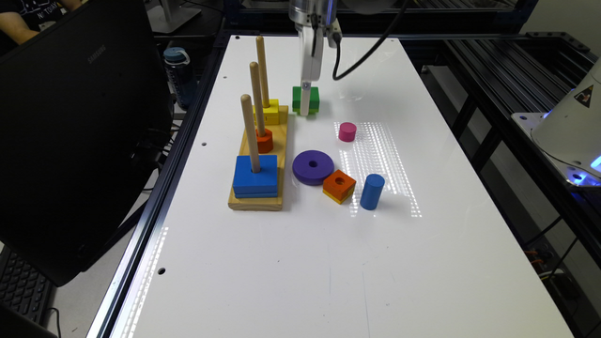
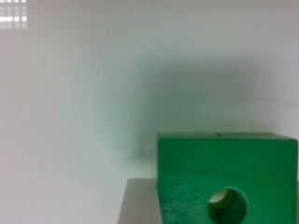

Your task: Pick up green block.

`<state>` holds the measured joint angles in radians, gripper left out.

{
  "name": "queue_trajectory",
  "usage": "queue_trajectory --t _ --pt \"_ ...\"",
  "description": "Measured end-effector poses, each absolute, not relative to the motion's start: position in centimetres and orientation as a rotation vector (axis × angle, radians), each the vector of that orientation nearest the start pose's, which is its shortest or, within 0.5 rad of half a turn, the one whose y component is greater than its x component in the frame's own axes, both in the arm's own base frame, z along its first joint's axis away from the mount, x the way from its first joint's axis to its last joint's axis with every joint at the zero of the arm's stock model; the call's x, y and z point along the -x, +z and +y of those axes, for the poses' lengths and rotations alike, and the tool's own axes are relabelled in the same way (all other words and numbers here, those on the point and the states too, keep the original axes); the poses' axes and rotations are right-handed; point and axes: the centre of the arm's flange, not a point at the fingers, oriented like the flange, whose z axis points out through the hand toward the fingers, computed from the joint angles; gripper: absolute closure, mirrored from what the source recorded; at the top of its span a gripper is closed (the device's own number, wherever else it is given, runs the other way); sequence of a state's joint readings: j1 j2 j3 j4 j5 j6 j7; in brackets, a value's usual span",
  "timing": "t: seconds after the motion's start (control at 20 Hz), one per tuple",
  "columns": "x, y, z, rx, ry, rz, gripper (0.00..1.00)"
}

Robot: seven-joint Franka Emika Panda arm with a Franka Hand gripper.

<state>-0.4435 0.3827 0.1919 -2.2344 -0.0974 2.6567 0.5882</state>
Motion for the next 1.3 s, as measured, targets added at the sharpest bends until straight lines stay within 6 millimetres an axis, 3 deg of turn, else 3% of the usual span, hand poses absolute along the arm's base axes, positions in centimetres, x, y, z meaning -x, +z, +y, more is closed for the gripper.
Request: queue_trajectory --t 0.35,0.6,1.0,1.3 --pt "-53.3 21.3 -13.2 2.885 -0.067 1.169 1.00" --pt "-53.3 24.9 -13.0 2.892 -0.075 1.176 1.00" --pt "-53.2 25.2 -12.9 2.893 -0.074 1.177 1.00" --pt "-53.0 27.9 -12.4 2.895 -0.075 1.179 1.00"
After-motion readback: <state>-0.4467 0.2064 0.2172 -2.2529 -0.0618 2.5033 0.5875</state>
